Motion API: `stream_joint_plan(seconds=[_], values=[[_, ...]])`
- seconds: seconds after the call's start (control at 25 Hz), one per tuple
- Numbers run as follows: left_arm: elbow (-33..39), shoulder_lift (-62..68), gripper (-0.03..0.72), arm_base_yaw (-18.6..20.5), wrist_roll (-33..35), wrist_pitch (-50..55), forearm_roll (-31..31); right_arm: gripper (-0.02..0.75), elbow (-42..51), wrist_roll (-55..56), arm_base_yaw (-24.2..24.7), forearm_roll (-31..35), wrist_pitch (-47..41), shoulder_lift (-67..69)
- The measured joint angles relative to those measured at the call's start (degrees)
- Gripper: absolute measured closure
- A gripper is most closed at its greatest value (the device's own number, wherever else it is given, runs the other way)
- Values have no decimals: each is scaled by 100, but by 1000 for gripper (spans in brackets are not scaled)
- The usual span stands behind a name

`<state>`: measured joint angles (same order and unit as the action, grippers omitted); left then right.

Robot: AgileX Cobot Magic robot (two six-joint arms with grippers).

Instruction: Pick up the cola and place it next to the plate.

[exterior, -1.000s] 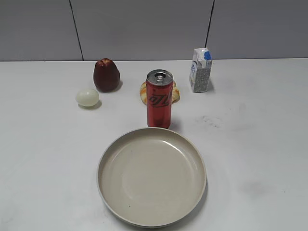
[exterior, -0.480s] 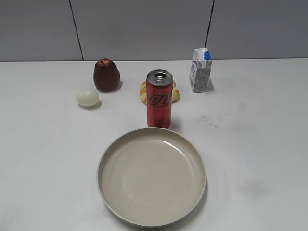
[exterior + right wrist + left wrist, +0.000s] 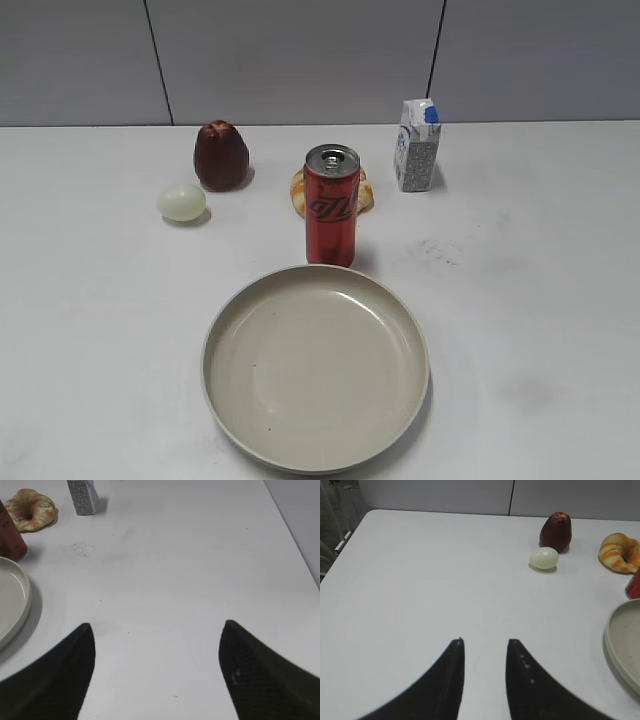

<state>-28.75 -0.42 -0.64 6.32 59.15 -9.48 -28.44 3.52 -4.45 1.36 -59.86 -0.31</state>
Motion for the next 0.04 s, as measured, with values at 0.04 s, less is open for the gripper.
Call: stream_joint_plan(seconds=[0.04], values=[[0,0,459,0,0,0,0,154,0,0,0,0,0,0]])
